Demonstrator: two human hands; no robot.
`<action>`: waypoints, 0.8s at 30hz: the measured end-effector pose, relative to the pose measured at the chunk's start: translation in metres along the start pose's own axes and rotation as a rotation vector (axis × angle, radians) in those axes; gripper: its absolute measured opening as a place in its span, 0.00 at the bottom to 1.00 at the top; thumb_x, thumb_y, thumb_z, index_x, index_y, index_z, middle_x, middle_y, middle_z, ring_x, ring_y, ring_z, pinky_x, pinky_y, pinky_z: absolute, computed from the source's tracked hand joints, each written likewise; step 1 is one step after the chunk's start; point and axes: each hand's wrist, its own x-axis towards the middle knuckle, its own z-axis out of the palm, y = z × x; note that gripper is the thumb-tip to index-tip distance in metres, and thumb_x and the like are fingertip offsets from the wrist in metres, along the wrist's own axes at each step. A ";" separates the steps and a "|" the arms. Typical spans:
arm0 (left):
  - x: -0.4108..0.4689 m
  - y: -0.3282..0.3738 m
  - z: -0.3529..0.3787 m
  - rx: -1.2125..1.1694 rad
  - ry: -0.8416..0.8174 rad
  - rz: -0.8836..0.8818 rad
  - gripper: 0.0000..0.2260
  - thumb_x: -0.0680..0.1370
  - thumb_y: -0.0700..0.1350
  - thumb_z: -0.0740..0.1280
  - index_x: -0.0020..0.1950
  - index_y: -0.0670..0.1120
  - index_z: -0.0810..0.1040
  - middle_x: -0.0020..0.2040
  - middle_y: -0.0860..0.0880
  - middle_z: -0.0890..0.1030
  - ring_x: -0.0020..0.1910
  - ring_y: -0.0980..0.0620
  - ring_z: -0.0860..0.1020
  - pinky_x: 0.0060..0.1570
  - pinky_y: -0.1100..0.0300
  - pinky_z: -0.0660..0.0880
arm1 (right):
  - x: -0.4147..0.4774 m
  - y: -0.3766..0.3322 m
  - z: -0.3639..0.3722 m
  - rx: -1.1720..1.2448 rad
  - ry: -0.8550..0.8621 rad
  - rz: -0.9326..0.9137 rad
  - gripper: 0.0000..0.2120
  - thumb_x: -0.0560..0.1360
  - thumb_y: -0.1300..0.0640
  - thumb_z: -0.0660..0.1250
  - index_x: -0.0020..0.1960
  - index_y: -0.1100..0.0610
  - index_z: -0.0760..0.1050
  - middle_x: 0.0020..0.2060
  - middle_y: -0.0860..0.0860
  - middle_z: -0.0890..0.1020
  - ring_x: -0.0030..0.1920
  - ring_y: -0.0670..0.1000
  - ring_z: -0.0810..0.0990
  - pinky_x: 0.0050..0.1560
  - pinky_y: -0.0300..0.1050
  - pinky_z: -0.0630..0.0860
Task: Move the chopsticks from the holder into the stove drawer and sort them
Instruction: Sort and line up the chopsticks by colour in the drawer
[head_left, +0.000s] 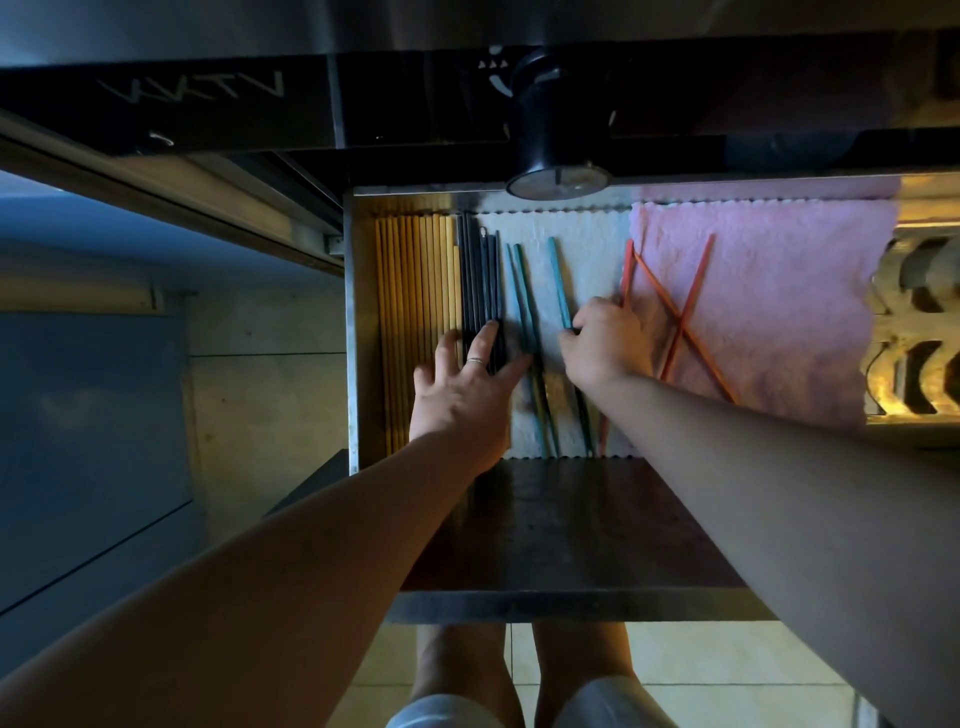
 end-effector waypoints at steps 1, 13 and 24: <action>0.000 0.000 0.000 -0.002 0.002 0.001 0.37 0.78 0.40 0.62 0.77 0.66 0.47 0.79 0.51 0.36 0.77 0.35 0.40 0.70 0.35 0.56 | -0.002 0.000 -0.002 0.017 0.021 -0.007 0.12 0.77 0.54 0.64 0.56 0.60 0.78 0.55 0.57 0.81 0.59 0.58 0.77 0.55 0.44 0.72; 0.000 -0.013 0.003 -0.154 0.110 -0.001 0.31 0.78 0.42 0.59 0.79 0.57 0.52 0.80 0.58 0.46 0.77 0.45 0.48 0.69 0.42 0.61 | -0.008 -0.016 0.001 0.281 -0.050 -0.122 0.09 0.75 0.55 0.70 0.51 0.59 0.81 0.47 0.53 0.84 0.46 0.50 0.79 0.41 0.33 0.66; 0.003 -0.019 0.007 -0.157 0.150 0.023 0.32 0.79 0.43 0.58 0.80 0.56 0.48 0.80 0.59 0.45 0.77 0.45 0.50 0.70 0.43 0.61 | -0.010 -0.020 0.011 0.183 -0.044 -0.114 0.09 0.76 0.57 0.65 0.44 0.61 0.81 0.42 0.55 0.84 0.45 0.55 0.81 0.42 0.40 0.71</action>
